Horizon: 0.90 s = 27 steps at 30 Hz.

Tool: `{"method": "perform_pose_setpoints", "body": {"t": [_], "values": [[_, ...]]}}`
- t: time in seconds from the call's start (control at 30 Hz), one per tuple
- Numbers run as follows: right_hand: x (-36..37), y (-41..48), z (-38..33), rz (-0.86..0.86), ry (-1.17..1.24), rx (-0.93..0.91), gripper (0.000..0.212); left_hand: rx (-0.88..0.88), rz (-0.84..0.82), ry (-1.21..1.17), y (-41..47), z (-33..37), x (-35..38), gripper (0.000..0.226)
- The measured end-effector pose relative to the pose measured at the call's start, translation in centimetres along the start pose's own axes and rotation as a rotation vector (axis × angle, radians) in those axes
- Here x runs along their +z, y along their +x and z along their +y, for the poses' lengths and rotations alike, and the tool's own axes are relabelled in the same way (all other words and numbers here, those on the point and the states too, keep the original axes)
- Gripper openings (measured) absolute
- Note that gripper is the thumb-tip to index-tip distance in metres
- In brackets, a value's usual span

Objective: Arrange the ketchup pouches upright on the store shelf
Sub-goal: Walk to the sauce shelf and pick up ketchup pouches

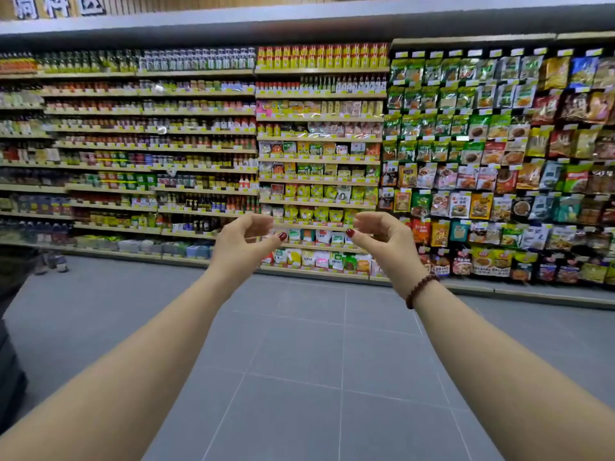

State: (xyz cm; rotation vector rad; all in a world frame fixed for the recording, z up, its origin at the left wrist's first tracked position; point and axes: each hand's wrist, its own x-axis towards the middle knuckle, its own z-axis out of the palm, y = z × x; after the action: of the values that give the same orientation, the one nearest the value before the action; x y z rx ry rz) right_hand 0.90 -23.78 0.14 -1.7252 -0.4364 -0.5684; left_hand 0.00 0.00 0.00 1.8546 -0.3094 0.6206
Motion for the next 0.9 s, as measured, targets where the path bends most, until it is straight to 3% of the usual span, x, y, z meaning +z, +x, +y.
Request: {"method": "perform_pose_setpoints", "body": {"t": [0.33, 0.9], "values": [[8.4, 6.4, 13.1, -0.033, 0.038, 0.122, 0.027, -0.126, 0.025, 0.028, 7.4, -13.4, 1.5, 0.026], [31.8, 29.8, 33.0, -0.189, 0.1, 0.265, 0.027, -0.33, 0.128, 0.042, 30.1, -39.0, -5.2, 0.025]]}}
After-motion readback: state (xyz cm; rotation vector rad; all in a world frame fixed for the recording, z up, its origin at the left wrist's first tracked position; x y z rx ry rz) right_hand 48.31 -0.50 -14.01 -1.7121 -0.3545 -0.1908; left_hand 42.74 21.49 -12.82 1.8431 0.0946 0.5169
